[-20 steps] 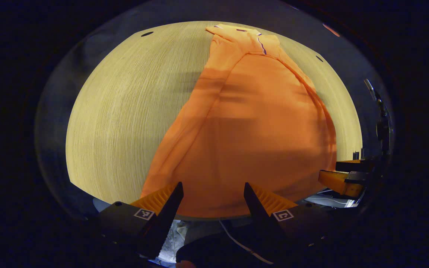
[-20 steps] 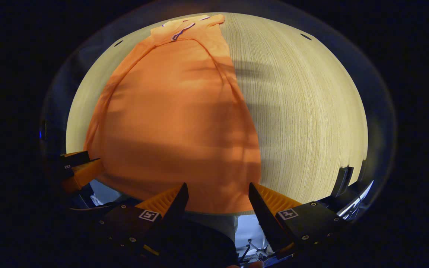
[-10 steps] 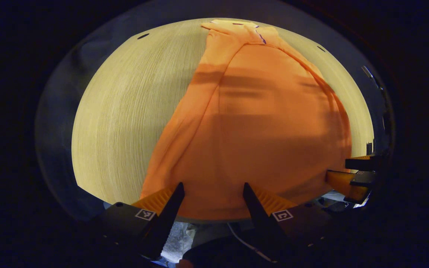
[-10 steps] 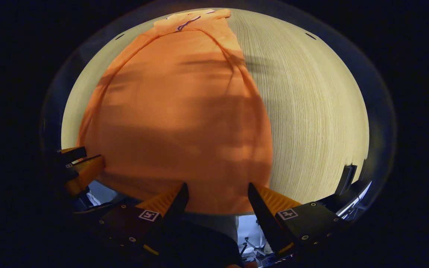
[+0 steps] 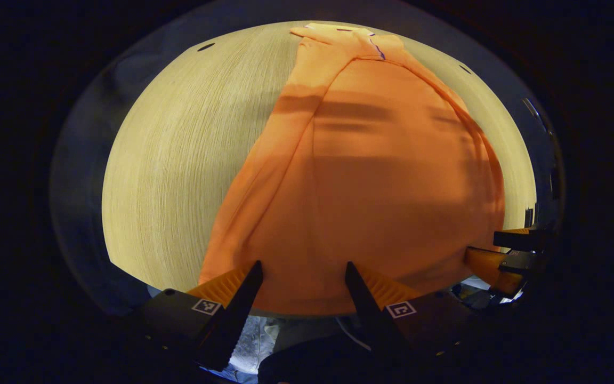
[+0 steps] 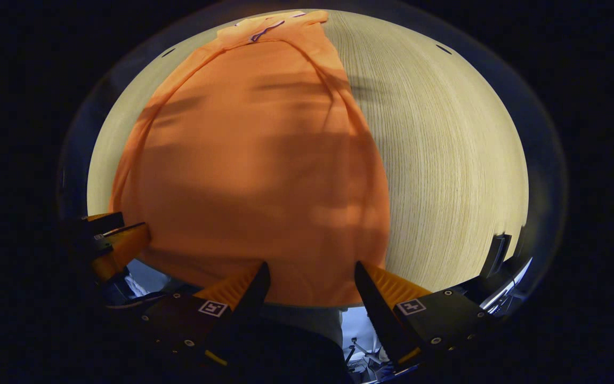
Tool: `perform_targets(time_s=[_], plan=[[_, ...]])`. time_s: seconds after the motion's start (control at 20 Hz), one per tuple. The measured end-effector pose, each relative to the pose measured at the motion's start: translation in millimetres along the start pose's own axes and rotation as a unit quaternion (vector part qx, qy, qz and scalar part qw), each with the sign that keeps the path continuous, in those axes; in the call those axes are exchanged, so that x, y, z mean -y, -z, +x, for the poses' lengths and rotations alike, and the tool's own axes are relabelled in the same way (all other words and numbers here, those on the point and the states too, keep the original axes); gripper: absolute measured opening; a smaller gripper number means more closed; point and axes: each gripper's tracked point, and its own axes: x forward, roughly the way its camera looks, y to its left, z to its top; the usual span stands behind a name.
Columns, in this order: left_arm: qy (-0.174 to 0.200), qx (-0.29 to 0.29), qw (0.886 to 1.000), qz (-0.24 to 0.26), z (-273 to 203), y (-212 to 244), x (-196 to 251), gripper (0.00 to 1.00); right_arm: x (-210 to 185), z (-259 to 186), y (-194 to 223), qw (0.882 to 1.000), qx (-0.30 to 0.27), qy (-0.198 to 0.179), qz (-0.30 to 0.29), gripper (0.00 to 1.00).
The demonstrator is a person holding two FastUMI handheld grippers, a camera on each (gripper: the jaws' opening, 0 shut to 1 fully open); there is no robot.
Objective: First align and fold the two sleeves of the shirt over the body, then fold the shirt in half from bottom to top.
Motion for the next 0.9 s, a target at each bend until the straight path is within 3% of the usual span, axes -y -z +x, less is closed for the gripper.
perform_targets(time_s=[0.1, 0.15, 0.2, 0.25, 0.35, 0.5, 0.55, 0.7, 0.9], plan=[[0.001, 0.017, 1.000, -0.004, 1, 0, 5, 0.85, -2, -1, 1, 1.000, 0.001, -0.001, 0.001, 0.95], [0.003, 0.021, 1.000, 0.003, 0, -1, 7, 0.73, -2, -1, 1, 1.000, 0.002, -0.001, 0.004, 0.83], [0.005, 0.023, 1.000, 0.014, 1, 0, 11, 0.68, -3, -1, 1, 1.000, 0.003, -0.002, 0.003, 0.83], [0.008, 0.030, 0.999, 0.020, 1, -3, 13, 0.58, -3, -1, 1, 1.000, 0.004, -0.002, 0.003, 0.76], [0.012, 0.032, 0.999, 0.027, 2, -4, 14, 0.19, -5, -1, 1, 1.000, 0.004, -0.005, -0.003, 0.60], [0.015, 0.031, 0.999, 0.018, 1, -10, 18, 0.18, -12, -2, 2, 1.000, 0.007, -0.028, 0.011, 0.20], [0.036, 0.039, 0.998, 0.018, 0, -15, 22, 0.01, -13, -2, 0, 0.999, 0.010, -0.037, 0.017, 0.05], [0.106, 0.037, 0.993, -0.022, -1, -13, 36, 0.00, -14, 0, -3, 0.997, 0.040, -0.064, 0.030, 0.00], [0.135, 0.043, 0.989, -0.048, 1, -24, 37, 0.00, -15, -3, -3, 0.995, 0.053, -0.075, 0.029, 0.00]])
